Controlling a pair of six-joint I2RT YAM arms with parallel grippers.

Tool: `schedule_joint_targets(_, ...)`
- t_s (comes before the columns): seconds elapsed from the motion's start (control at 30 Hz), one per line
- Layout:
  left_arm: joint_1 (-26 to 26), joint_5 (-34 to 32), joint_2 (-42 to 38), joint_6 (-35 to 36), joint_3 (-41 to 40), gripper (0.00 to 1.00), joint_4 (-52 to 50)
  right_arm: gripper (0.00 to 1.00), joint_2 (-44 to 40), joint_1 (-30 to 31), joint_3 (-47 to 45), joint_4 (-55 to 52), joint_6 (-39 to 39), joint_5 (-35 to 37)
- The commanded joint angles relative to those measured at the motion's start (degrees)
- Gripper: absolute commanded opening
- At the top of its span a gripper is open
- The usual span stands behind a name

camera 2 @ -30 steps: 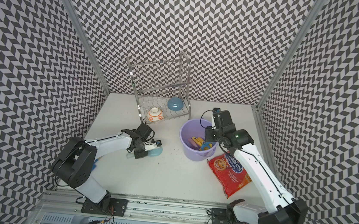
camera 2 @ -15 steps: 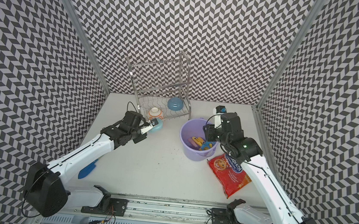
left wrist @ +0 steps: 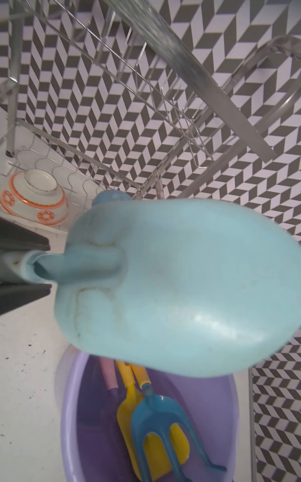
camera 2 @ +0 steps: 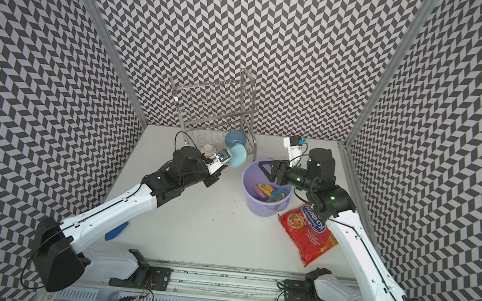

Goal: Organize the gardening tools
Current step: Pick up the gardening tool from the center of the board.

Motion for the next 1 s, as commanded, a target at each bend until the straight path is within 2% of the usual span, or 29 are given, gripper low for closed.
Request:
schedule_joint_targets(0.0,-2.0,4.1,1.5,-2.8,2.9,0.0,5.2,0.62,-0.3,-0.2,-0.3,5.9,1.5,-4.2)
schedule_joint_targets(0.3,-4.9,7.6,4.8,-3.0,5.3,0.0,6.7,0.54,2.7,0.0,-0.7,6.3,0.3,-6.4)
schedule_joint_targets(0.47,-6.0,9.2,5.8,-2.9,6.4,0.0,6.6,0.41,4.1,1.6,0.1,4.9,-1.3,-5.0)
schedule_joint_targets(0.53,-6.2,9.3,6.2,-3.0,6.6,0.0,6.6,0.28,4.6,2.5,0.8,4.2,-2.1,-4.4)
schedule_joint_targets(0.63,-6.3,9.1,6.4,-3.1,6.9,0.0,6.4,0.0,4.9,3.2,1.8,3.0,-3.3,-3.1)
schedule_joint_targets(0.67,-6.3,8.8,6.3,-3.4,7.0,0.03,6.4,0.0,4.9,3.4,2.2,2.4,-3.8,-2.4)
schedule_joint_targets(0.73,-6.3,7.6,5.8,-4.3,6.8,0.15,6.5,0.0,4.7,3.5,2.9,1.3,-4.6,-0.8)
schedule_joint_targets(0.83,-6.2,4.7,4.2,-6.1,6.0,0.42,7.0,0.0,4.3,3.5,4.5,-0.7,-6.1,2.1)
schedule_joint_targets(0.97,-5.7,-3.0,0.6,-10.9,3.5,0.72,8.3,0.0,3.5,3.5,6.9,-4.7,-8.1,7.3)
